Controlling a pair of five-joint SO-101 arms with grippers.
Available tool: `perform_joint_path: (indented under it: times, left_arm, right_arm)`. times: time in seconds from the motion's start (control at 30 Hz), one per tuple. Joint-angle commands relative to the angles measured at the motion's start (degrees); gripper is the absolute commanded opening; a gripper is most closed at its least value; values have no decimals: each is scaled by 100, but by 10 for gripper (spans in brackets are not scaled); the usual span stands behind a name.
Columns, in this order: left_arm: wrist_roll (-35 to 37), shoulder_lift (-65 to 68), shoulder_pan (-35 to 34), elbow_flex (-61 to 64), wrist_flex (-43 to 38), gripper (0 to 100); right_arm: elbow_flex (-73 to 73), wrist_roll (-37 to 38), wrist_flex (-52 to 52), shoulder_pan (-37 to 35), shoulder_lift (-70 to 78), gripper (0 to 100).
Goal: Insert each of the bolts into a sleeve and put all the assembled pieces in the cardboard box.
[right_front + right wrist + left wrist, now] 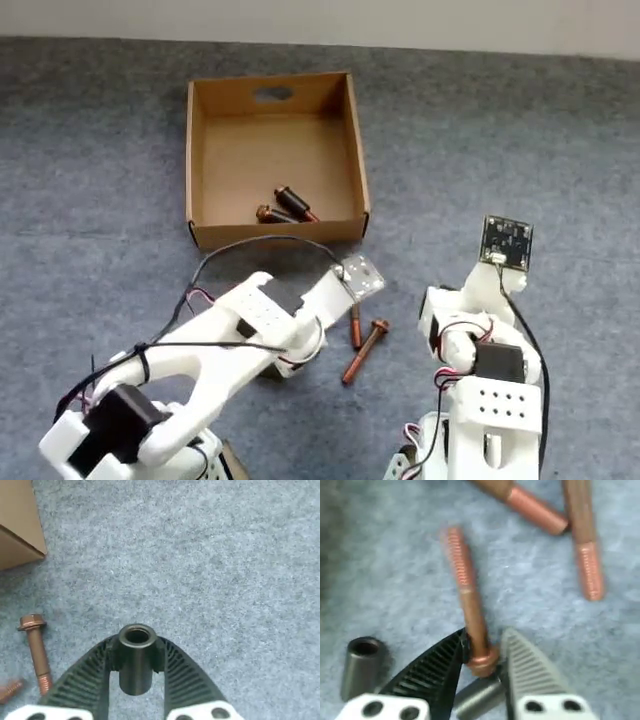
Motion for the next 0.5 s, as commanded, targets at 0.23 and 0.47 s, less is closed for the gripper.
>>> perform_joint_path:
  times: [0.23, 0.47]
  left_arm:
    - [-35, -110, -13, -330, 185, 8]
    - [-1319, -1059, -1270, -1596, 2268, 8]
  right_arm:
    - [-13, -53, -66, 57, -92, 5]
    - [-13, -53, -66, 57, -92, 5]
